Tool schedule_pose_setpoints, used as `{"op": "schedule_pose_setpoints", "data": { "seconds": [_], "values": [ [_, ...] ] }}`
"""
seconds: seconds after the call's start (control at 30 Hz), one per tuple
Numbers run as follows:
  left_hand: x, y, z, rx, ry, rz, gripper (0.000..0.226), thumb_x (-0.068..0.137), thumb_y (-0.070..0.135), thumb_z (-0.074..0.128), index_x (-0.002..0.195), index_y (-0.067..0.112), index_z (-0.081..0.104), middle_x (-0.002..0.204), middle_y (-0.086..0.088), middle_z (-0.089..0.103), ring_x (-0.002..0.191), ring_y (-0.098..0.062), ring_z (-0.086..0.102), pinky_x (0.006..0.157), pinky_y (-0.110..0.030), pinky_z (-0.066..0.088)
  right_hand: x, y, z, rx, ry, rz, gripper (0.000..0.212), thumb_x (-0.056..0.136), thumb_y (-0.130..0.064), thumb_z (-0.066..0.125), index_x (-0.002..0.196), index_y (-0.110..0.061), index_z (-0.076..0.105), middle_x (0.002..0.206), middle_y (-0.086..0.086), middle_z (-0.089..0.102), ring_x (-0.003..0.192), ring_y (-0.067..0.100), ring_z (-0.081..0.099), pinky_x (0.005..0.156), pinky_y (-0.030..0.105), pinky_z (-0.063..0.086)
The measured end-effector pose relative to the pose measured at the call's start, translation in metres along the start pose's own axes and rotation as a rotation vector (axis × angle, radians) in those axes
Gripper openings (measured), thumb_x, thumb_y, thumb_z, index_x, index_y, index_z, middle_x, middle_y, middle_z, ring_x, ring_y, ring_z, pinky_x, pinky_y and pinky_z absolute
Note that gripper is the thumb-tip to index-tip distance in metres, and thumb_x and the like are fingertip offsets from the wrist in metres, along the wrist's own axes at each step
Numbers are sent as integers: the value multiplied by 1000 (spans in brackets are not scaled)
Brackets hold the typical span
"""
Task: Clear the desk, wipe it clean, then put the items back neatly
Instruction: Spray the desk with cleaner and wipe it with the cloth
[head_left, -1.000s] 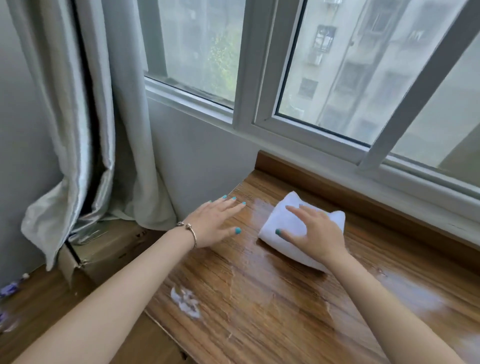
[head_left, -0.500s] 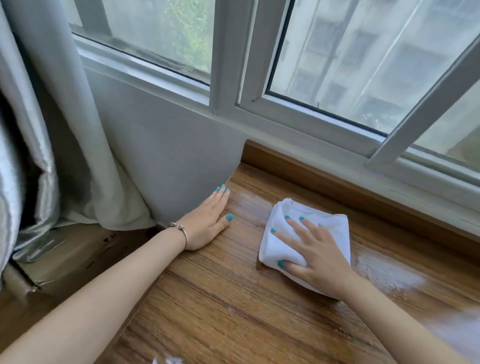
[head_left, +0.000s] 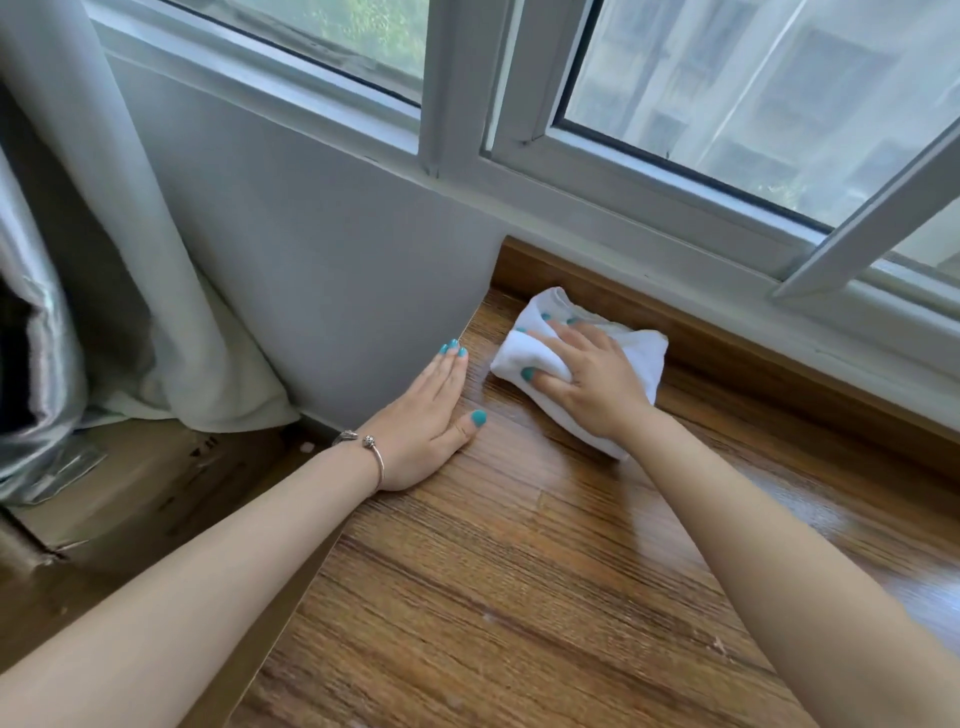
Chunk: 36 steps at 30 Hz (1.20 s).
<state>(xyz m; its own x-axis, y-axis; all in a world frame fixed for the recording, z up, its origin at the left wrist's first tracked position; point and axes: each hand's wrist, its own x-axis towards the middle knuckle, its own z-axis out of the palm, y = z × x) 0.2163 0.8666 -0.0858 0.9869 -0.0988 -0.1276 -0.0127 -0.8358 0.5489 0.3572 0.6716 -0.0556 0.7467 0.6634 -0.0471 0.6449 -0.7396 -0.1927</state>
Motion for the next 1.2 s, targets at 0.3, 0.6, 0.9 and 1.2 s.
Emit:
{"op": "schedule_pose_setpoints", "data": {
  "seconds": [0.3, 0.6, 0.9, 1.2],
  "values": [
    [-4, 1, 0, 186, 36, -42, 91, 88, 72, 6, 151, 10, -12, 161, -3, -13, 147, -11, -13, 121, -35, -3, -45, -11, 5, 220, -1, -16, 46, 93, -52, 55, 135, -34, 55, 144, -15, 48, 140, 13, 31, 115, 40, 23],
    [-14, -14, 1, 132, 85, -17, 62, 103, 40, 13, 152, 6, -4, 162, -5, -1, 148, -13, -5, 120, -35, -3, -107, -44, 23, 145, 8, -141, 55, 86, -60, 45, 136, -39, 53, 146, -15, 46, 141, 20, 34, 113, 36, 24],
    [-14, -14, 7, 97, 91, -24, 106, 77, 82, 20, 153, 12, -3, 162, -2, -3, 148, -11, -8, 121, -38, 1, 36, -25, 13, 43, 111, -8, 47, 90, -46, 62, 134, -28, 58, 140, -1, 54, 134, 30, 39, 110, 44, 30],
    [-35, -20, 7, -63, 139, 19, 96, 80, 70, 52, 153, 25, 8, 161, 7, 2, 147, -4, -5, 121, -31, 11, -2, -37, 9, 195, 62, 6, 73, 76, -75, 38, 123, -27, 65, 123, -12, 55, 113, 18, 39, 96, 40, 31]
  ]
}}
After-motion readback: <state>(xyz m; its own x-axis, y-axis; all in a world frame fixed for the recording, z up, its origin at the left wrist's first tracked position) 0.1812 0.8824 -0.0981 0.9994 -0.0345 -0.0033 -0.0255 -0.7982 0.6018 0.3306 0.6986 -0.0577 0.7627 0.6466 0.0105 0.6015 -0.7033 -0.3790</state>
